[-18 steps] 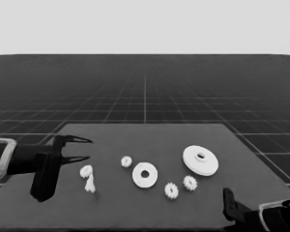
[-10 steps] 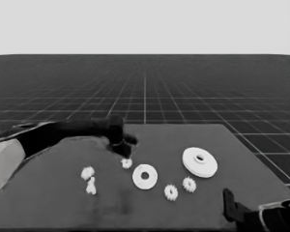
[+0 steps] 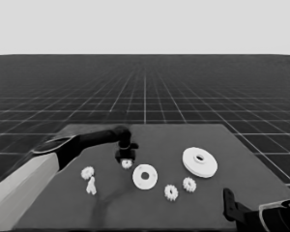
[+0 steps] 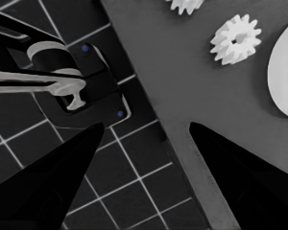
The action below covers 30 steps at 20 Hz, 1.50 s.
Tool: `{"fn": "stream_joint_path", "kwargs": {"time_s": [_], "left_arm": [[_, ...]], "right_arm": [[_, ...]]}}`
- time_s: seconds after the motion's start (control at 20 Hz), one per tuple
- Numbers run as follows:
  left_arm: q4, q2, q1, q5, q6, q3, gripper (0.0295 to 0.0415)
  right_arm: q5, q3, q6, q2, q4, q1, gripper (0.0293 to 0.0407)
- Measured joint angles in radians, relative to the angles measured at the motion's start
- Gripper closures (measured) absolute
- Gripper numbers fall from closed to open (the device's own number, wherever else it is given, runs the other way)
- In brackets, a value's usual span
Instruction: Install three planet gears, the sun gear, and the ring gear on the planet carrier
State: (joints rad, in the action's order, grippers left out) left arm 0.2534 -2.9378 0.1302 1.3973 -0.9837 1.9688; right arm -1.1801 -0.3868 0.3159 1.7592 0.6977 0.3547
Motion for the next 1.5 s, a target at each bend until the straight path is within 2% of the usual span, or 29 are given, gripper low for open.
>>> {"fn": "stream_joint_path", "kwargs": {"time_s": [0.3,0.4,0.45,0.8,0.9,1.05,1.3,1.5], "left_arm": [[0.009,-0.014,0.016,-0.015,0.017,0.036,0.0325],[0.01,-0.014,0.015,-0.016,0.018,0.038,0.0394],[0.01,-0.014,0.015,-0.016,0.018,0.038,0.0398],[0.01,-0.014,0.015,-0.016,0.018,0.038,0.0398],[-0.069,0.041,-0.091,0.066,-0.055,-0.108,0.0398],[-0.114,0.048,-0.147,0.091,-0.067,-0.131,0.0398],[-0.126,0.049,-0.158,0.097,-0.067,-0.133,0.0398],[-0.111,-0.098,-0.151,0.113,-0.205,-0.126,0.0398]], "right_arm": [[0.0,0.0,0.0,0.0,0.0,0.0,0.0315],[0.0,0.0,0.0,0.0,0.0,0.0,0.0315],[0.0,0.0,0.0,0.0,0.0,0.0,0.0315],[0.0,0.0,0.0,0.0,0.0,0.0,0.0315],[0.0,0.0,0.0,0.0,0.0,0.0,0.0315],[0.0,0.0,0.0,0.0,0.0,0.0,0.0315],[0.0,0.0,0.0,0.0,0.0,0.0,0.0315],[0.0,0.0,0.0,0.0,0.0,0.0,0.0315]]}}
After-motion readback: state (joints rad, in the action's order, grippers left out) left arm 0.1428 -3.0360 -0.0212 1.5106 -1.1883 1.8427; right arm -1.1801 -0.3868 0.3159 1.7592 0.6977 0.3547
